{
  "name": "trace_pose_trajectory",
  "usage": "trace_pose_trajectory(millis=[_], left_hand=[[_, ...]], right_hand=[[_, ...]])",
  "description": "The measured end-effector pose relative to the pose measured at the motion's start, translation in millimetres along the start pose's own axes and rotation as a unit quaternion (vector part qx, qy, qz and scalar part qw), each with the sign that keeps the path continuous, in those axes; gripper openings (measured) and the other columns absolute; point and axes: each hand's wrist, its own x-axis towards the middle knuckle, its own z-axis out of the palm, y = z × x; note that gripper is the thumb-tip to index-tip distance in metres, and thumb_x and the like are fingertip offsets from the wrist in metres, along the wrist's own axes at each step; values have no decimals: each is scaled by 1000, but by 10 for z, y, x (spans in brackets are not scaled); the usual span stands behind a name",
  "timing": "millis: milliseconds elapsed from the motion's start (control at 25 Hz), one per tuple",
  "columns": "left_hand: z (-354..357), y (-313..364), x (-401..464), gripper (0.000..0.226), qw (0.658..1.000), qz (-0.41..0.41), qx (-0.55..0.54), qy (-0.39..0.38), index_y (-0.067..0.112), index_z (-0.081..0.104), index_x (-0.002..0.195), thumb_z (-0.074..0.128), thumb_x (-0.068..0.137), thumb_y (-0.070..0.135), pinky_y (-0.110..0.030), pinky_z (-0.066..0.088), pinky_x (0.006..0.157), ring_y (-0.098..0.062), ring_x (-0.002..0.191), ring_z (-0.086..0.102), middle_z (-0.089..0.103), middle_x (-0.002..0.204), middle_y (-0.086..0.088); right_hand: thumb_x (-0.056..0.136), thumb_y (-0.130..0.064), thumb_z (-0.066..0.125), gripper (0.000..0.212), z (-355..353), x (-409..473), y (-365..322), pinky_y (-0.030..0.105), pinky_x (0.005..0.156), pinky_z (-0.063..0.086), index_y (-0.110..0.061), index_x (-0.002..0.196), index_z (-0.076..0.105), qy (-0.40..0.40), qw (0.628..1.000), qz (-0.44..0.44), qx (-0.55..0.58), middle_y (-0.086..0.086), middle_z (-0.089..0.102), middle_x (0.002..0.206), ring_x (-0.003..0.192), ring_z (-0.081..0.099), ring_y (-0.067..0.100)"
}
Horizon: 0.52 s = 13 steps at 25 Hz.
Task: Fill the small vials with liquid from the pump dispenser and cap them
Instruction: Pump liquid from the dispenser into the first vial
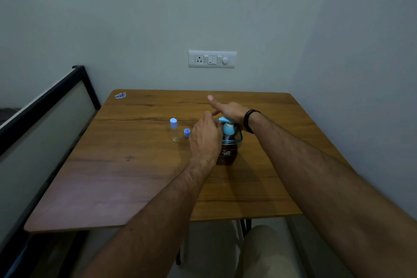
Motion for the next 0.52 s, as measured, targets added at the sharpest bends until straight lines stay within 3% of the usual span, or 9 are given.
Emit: trace_pose_trajectory(millis=[120, 320, 440, 520], left_hand=[[3, -2, -9, 10, 1000, 2, 7, 3, 19, 42, 97, 45, 106, 24, -23, 23, 53, -11, 78, 46, 49, 84, 7], [16, -16, 2, 11, 1000, 4, -3, 5, 15, 52, 107, 47, 105, 25, -24, 32, 64, -11, 81, 47, 51, 88, 8], [27, -22, 7, 9, 1000, 2, 8, 3, 18, 45, 99, 46, 105, 24, -26, 29, 65, -12, 80, 46, 50, 86, 6], [36, -26, 7, 10, 1000, 5, 9, 4, 19, 43, 97, 46, 105, 24, -27, 29, 62, -14, 80, 50, 50, 85, 7]], right_hand=[[79, -93, 36, 94, 6, -39, 9, 42, 87, 46, -19, 127, 68, -6, 999, 9, 40, 1, 54, 123, 104, 57, 24], [101, -66, 39, 63, 54, 10, 24, 35, 84, 40, -16, 120, 73, 49, 998, -30, -24, 6, 58, 142, 103, 55, 19], [87, -85, 37, 86, 17, -44, 9, 39, 89, 42, -17, 129, 68, 10, 1000, -6, 14, 6, 54, 142, 108, 54, 22], [83, -89, 35, 92, 25, -55, 11, 40, 89, 41, -17, 131, 67, 8, 1000, -4, 26, 2, 55, 132, 108, 54, 22]])
